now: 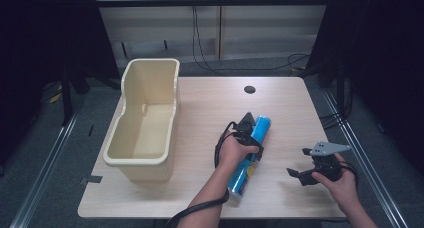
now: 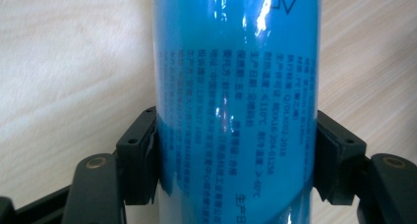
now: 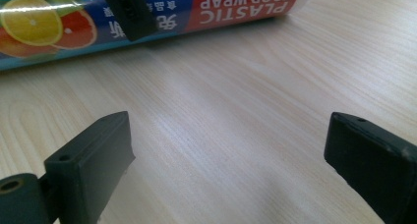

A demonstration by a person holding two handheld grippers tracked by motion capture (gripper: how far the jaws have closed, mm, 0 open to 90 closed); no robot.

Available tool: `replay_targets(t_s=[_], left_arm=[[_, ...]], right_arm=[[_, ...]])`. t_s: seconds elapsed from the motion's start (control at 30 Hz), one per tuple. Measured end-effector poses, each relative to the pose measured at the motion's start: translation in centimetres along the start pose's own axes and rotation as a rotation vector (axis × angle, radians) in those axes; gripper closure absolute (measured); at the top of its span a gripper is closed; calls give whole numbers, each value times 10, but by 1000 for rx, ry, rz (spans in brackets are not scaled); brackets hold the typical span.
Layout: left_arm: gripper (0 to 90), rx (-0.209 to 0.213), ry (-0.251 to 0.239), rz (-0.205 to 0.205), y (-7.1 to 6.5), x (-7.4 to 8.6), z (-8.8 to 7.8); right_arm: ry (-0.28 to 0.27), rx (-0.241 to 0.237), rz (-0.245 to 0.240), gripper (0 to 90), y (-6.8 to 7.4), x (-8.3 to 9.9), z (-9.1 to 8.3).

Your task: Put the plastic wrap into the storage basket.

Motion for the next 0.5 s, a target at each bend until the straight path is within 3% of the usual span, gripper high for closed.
replay_targets(t_s=[0.07,0.23,0.3,0.33,0.5], left_arm=[[323,-26,1,-15,2,2,-7],[323,-5,-15,-16,8,3,-23],[323,-15,-18,-22,8,3,-29],[323,-18,-16,-5,10,3,-32],[323,-7,-5,-27,11,5,-44]], right_arm=[[-2,0,-2,39,0,-1,0],[-2,1,-4,39,1,-2,1],[-3,-1,-3,39,1,-2,1],[-5,-2,-6,39,1,-2,1],[-10,0,-5,39,1,-3,0]])
Point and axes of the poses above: each handheld gripper's, and its own axes: z roughly forward along the jaws, x roughly out of its underside, y roughly to its left, the point moved 4 cm from there along z, roughly forward along the jaws, and after that the axes turned 1 degree about -y, right-handed, at the moved point
